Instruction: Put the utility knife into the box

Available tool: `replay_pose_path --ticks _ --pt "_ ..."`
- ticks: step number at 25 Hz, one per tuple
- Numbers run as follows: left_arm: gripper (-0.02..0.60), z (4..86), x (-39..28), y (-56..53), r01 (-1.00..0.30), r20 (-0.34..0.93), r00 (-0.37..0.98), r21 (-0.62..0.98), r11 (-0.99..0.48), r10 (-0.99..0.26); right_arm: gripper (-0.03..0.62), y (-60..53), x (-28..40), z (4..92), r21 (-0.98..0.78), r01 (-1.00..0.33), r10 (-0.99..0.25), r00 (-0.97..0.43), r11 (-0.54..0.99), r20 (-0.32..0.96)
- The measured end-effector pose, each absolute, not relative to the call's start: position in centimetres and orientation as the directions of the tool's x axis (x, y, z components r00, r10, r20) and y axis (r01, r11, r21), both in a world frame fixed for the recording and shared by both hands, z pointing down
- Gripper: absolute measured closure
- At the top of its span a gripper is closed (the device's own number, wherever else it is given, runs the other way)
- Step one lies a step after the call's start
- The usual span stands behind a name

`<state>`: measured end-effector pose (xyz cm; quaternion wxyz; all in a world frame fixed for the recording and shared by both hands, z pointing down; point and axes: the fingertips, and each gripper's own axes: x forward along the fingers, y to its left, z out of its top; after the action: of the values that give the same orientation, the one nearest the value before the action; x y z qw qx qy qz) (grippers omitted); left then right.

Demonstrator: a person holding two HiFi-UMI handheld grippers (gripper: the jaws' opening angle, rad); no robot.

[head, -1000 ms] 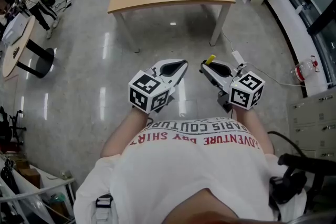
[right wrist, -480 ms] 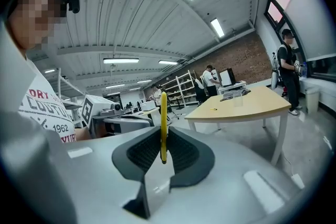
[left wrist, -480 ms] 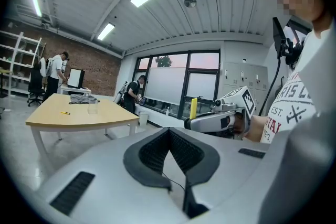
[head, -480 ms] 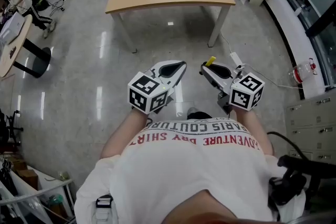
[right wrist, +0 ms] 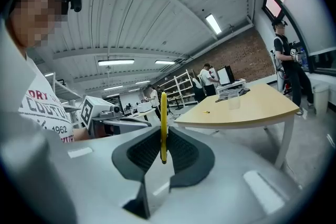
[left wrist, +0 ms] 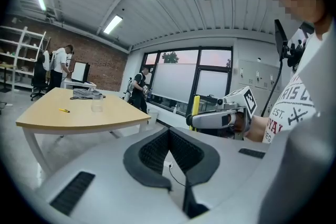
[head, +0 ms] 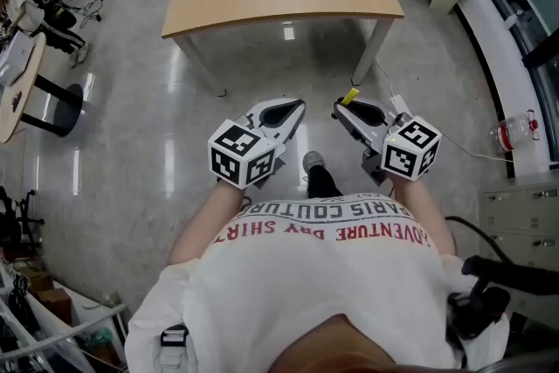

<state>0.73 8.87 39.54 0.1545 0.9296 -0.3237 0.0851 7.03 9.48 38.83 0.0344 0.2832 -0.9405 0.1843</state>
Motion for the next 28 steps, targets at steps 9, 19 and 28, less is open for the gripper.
replay_pose_path --ticks 9,19,28 --pt "0.58 41.2 5.0 -17.6 -0.68 0.323 0.73 0.251 -0.689 -0.602 0.553 -17.0 11.7 40.7 -0.357 -0.527 -0.484 -0.85 0.771 0.21" --pt "0.58 39.2 3.0 -32.7 -0.737 0.285 0.676 0.236 -0.633 -0.68 0.553 -33.7 11.8 38.0 -0.283 -0.511 -0.483 -0.86 0.812 0.165" --pt "0.58 38.7 -1.5 -44.5 -0.706 0.265 0.708 0.227 -0.671 -0.655 0.553 -44.6 6.4 37.6 -0.261 -0.537 -0.504 -0.844 0.803 0.185"
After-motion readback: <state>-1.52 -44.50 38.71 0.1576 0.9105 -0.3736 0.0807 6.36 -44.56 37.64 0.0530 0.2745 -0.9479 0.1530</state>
